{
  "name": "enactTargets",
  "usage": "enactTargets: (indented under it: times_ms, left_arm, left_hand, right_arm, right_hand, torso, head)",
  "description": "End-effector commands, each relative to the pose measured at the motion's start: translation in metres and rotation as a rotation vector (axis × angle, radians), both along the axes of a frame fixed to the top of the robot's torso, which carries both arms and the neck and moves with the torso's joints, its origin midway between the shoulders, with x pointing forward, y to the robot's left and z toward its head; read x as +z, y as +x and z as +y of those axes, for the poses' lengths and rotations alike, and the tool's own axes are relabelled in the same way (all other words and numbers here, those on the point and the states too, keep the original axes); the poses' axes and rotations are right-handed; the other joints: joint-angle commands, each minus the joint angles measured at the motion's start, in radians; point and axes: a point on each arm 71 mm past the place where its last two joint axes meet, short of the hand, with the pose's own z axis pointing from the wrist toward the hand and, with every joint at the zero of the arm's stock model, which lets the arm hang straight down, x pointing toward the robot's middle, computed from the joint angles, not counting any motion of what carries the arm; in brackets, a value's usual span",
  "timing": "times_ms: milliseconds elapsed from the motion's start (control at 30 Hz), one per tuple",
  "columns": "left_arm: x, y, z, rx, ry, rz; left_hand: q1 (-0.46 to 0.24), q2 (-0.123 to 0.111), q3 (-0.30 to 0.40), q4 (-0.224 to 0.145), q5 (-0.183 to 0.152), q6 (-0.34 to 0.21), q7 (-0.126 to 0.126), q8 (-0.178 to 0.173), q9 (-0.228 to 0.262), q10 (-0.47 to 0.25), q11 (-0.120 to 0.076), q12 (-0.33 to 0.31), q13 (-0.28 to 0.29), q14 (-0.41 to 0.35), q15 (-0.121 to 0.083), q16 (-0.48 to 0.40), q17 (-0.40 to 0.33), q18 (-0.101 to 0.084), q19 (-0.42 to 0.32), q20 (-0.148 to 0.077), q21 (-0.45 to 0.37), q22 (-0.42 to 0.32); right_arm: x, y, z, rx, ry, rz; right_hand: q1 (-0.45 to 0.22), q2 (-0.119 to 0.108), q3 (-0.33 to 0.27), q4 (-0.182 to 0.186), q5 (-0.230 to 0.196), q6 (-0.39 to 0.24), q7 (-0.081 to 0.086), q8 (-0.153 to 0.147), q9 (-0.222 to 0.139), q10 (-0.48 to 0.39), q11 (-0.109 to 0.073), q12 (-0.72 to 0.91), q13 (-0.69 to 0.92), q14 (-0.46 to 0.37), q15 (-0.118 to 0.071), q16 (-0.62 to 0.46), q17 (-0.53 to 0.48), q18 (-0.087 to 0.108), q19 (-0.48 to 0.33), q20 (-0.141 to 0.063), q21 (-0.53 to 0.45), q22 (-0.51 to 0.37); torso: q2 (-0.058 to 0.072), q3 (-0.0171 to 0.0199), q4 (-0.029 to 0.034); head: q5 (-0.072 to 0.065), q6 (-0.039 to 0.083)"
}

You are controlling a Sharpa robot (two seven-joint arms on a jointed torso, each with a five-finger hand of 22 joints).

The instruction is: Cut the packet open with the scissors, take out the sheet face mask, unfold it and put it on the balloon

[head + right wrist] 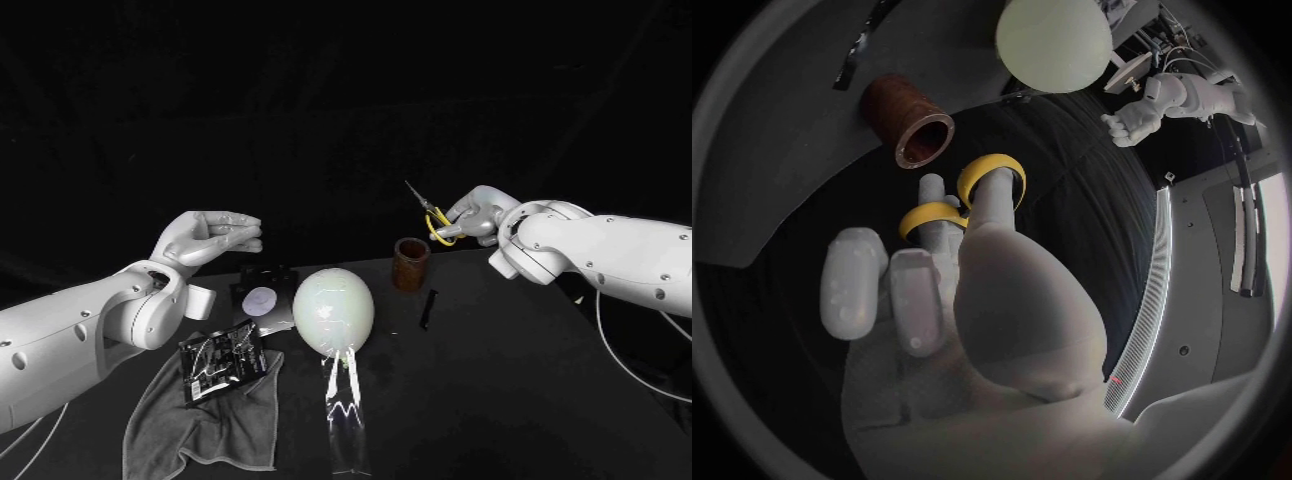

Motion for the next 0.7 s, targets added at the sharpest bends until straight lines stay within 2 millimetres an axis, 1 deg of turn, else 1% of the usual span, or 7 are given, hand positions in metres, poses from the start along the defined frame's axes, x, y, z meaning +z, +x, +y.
enactTargets:
  times_ms: [33,133,300,367,400,500,700]
  left_arm:
    - [-0.001,0.003,-0.011,-0.054,0.033,0.024]
    - [-0.001,0.007,-0.019,-0.065,0.043,0.028]
    - [0.001,0.015,-0.037,-0.108,0.079,0.023]
    - [0.002,0.018,-0.044,-0.123,0.089,0.019]
    - [0.003,0.02,-0.048,-0.13,0.093,0.018]
    - [0.006,0.024,-0.06,-0.155,0.103,0.015]
    - [0.011,0.029,-0.082,-0.202,0.12,0.005]
  left_hand:
    - [-0.014,-0.004,-0.002,0.01,-0.002,-0.004,0.004,-0.006,-0.002,0.003,0.005,-0.003,0.0,-0.002,0.006,-0.005,0.002,0.003,-0.004,0.006,-0.004,-0.003]
    - [-0.016,-0.006,-0.004,0.015,-0.002,-0.006,0.004,-0.008,-0.003,0.001,0.005,-0.003,0.0,-0.006,0.007,-0.008,0.002,0.003,-0.007,0.008,-0.008,-0.006]
    - [-0.017,-0.009,-0.006,0.02,-0.002,-0.009,0.004,-0.011,-0.005,-0.002,0.006,-0.004,0.0,-0.011,0.009,-0.011,0.002,0.003,-0.01,0.011,-0.013,-0.009]
    - [-0.017,-0.01,-0.007,0.021,-0.002,-0.01,0.005,-0.013,-0.005,-0.002,0.006,-0.004,0.0,-0.014,0.009,-0.013,0.002,0.003,-0.012,0.013,-0.015,-0.011]
    - [-0.017,-0.01,-0.007,0.022,-0.002,-0.011,0.005,-0.013,-0.005,-0.003,0.006,-0.004,0.0,-0.014,0.01,-0.014,0.002,0.003,-0.012,0.013,-0.015,-0.011]
    - [-0.018,-0.011,-0.011,0.029,-0.002,-0.015,0.006,-0.017,-0.008,-0.007,0.008,-0.004,0.0,-0.027,0.013,-0.022,0.001,0.003,-0.02,0.018,-0.023,-0.017]
    - [-0.014,-0.014,-0.021,0.046,-0.002,-0.024,0.01,-0.025,-0.012,-0.019,0.015,-0.004,0.001,-0.081,0.029,-0.054,-0.007,0.0,-0.061,0.039,-0.056,-0.037]
  right_arm:
    - [-0.001,-0.002,-0.001,0.059,-0.147,0.032]
    - [0.0,-0.005,-0.002,0.087,-0.224,0.024]
    - [0.002,-0.01,-0.009,0.127,-0.395,0.012]
    - [0.002,-0.014,-0.012,0.141,-0.46,0.005]
    - [0.002,-0.016,-0.013,0.148,-0.489,0.003]
    - [0.001,-0.025,-0.016,0.173,-0.591,-0.006]
    - [-0.003,-0.04,-0.023,0.194,-0.698,-0.015]
  right_hand:
    - [0.196,0.21,0.138,-0.133,-0.004,0.009,0.0,0.001,0.002,0.102,-0.08,0.003,0.001,0.049,-0.034,0.003,0.001,0.002,0.007,0.001,0.002,0.122]
    - [0.194,0.21,0.137,-0.133,-0.005,0.01,0.0,0.001,0.002,0.102,-0.08,0.002,0.001,0.049,-0.034,0.004,0.002,0.0,0.012,0.001,0.008,0.125]
    - [0.189,0.208,0.135,-0.132,-0.009,0.013,-0.002,0.0,0.004,0.106,-0.082,0.0,0.0,0.052,-0.034,0.005,0.012,-0.003,0.021,0.001,0.019,0.132]
    - [0.188,0.208,0.134,-0.131,-0.009,0.014,-0.002,0.0,0.004,0.107,-0.082,0.0,0.0,0.053,-0.034,0.005,0.012,-0.004,0.024,0.001,0.022,0.134]
    - [0.187,0.208,0.134,-0.131,-0.009,0.014,-0.002,0.0,0.004,0.107,-0.082,-0.001,0.0,0.053,-0.034,0.005,0.012,-0.004,0.025,0.001,0.023,0.134]
    - [0.182,0.207,0.13,-0.129,-0.01,0.016,-0.004,-0.001,0.006,0.109,-0.083,-0.003,0.0,0.054,-0.034,0.005,0.011,-0.006,0.031,0.001,0.029,0.138]
    - [0.178,0.208,0.126,-0.124,-0.01,0.018,-0.006,-0.002,0.008,0.11,-0.084,-0.008,-0.003,0.056,-0.035,0.005,0.014,-0.007,0.032,0.001,0.03,0.139]
  torso:
    - [-0.001,0.0011,-0.0019]
    - [-0.002,0.0024,-0.001]
    - [0.002,-0.0007,-0.0011]
    - [0.003,-0.0002,-0.0008]
    - [0.004,-0.0002,-0.0014]
    - [0.005,0.0006,-0.0026]
    - [0.004,0.0018,-0.0093]
  head:
    - [-0.027,-0.001]
    - [-0.052,-0.001]
    - [-0.097,-0.001]
    - [-0.116,-0.004]
    - [-0.118,-0.004]
    - [-0.143,-0.009]
    - [-0.168,-0.018]
